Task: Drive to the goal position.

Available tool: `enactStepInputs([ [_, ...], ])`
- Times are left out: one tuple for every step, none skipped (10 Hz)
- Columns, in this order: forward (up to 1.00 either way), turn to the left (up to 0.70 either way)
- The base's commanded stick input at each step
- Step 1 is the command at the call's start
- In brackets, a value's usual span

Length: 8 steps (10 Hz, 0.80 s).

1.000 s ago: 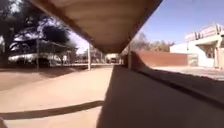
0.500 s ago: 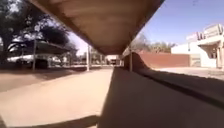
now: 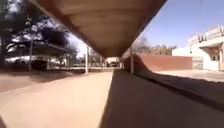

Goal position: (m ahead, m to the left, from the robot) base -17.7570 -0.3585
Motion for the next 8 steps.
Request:
enactStepInputs([
  [0.00, 0.00],
  [0.00, 0.00],
  [0.00, 0.85],
  [0.00, 0.85],
  [0.00, 0.85],
  [0.00, 0.85],
  [0.00, 0.85],
  [0.00, 0.85],
])
